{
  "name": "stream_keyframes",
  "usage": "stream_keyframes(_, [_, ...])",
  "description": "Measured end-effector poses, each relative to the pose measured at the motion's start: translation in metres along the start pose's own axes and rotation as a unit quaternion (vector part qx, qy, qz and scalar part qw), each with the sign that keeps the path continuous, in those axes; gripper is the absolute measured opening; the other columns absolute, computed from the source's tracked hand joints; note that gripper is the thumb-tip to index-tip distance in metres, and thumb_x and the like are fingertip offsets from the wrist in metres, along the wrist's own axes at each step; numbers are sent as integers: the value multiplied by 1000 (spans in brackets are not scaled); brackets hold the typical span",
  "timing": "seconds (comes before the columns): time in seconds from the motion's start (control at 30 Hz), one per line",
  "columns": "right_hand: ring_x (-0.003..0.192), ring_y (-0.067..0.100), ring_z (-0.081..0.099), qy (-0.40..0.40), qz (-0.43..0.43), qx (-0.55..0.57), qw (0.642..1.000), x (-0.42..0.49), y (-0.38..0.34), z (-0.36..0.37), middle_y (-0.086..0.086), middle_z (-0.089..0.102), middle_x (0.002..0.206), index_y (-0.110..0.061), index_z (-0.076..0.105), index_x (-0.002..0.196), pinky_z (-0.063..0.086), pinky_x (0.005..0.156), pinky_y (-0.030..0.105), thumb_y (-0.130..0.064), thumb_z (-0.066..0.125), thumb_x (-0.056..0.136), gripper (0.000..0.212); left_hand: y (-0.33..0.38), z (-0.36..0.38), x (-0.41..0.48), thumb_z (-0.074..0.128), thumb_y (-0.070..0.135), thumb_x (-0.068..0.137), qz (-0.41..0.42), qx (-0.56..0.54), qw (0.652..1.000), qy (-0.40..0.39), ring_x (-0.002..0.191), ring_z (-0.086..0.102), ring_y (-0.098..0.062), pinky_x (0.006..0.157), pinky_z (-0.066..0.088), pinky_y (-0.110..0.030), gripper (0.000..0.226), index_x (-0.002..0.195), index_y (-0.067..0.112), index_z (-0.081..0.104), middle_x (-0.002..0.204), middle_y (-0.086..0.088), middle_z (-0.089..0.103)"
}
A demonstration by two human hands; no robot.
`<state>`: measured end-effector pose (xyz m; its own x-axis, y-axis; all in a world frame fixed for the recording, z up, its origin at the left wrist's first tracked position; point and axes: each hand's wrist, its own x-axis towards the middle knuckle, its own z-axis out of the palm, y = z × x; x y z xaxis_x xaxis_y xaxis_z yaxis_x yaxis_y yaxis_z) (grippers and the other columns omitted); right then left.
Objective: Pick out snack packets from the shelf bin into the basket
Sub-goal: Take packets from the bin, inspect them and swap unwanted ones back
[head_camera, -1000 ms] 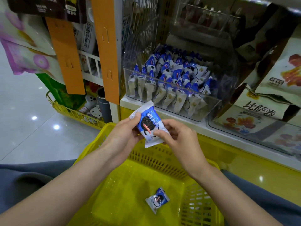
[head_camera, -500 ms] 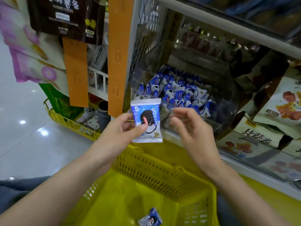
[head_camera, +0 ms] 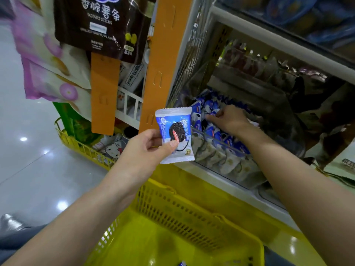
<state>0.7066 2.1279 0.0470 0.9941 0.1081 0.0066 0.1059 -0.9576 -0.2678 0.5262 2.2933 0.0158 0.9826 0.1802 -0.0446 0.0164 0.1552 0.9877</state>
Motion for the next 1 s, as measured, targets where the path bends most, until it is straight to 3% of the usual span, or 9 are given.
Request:
stream_keyframes(0.1, [64, 23, 57, -13, 35, -23, 999, 4, -3, 0, 12, 63, 71, -1, 68, 93, 41, 53, 28, -45, 67, 79, 46, 0, 1, 1, 65, 23, 82, 0, -11, 1000, -2, 90, 67, -4, 79, 52, -15, 20, 102, 25, 61, 99, 4, 71])
stream_keyframes(0.23, [89, 28, 65, 27, 55, 52, 997, 1, 0, -4, 17, 69, 97, 1, 66, 99, 53, 83, 41, -30, 68, 81, 36, -5, 6, -1, 63, 29, 83, -35, -16, 999, -9, 97, 65, -10, 88, 50, -28, 31, 113, 21, 56, 103, 3, 70])
stream_keyframes(0.33, [91, 21, 63, 117, 36, 129, 984, -12, 9, -19, 9, 67, 106, -5, 62, 112, 51, 85, 36, -28, 66, 82, 38, -10, 11, -4, 60, 27, 86, -58, -35, 998, -18, 86, 67, -7, 68, 54, -22, 30, 114, 18, 55, 101, 2, 71])
stream_keyframes(0.43, [80, 8, 58, 181, 16, 266, 947, -38, 9, -37, -4, 63, 92, -10, 59, 117, 48, 72, 13, -29, 66, 83, 39, -13, 15, -8, 58, 23, 89, -79, -47, 996, -20, 80, 66, -8, 53, 51, -19, 32, 119, 16, 51, 102, -1, 70])
stream_keyframes(0.5, [69, 3, 58, 133, 19, 349, 927, -65, 3, -48, -8, 63, 79, -15, 64, 108, 43, 57, 3, -29, 65, 84, 28, -15, 18, -11, 57, 21, 90, -81, -49, 995, -19, 84, 65, -13, 50, 50, -19, 36, 124, 17, 47, 104, -5, 68])
stream_keyframes(0.67, [71, 1, 66, -103, 5, 421, 901, -136, -5, -42, -8, 73, 80, -22, 64, 96, 51, 59, 11, -30, 65, 83, 14, -10, 27, -20, 50, 32, 92, -110, -102, 987, -50, 90, 64, -20, 56, 54, -24, 30, 119, 20, 54, 108, -8, 65])
stream_keyframes(0.83, [53, -3, 56, -126, 0, 448, 885, -171, -14, -17, -1, 61, 75, -12, 56, 101, 47, 52, 10, -14, 65, 82, 21, -10, 30, -31, 57, 48, 74, -109, -142, 969, -168, 105, 64, -15, 88, 51, -36, 53, 121, 24, 57, 113, 2, 69])
stream_keyframes(0.93, [61, -1, 61, -108, -39, 458, 882, -177, -14, -15, -2, 62, 77, -16, 60, 94, 52, 58, 14, -11, 56, 89, 8, -9, 30, -36, 56, 34, 82, -64, -114, 974, -187, 107, 63, -13, 93, 51, -34, 41, 120, 22, 58, 115, 1, 68])
stream_keyframes(1.0, [75, 0, 60, -63, -45, 389, 918, -172, -10, -17, -6, 63, 88, -18, 59, 106, 53, 69, 17, -20, 55, 90, 17, -7, 30, -37, 56, 30, 82, -54, -109, 976, -180, 110, 61, -11, 99, 45, -36, 41, 123, 22, 56, 116, 5, 67])
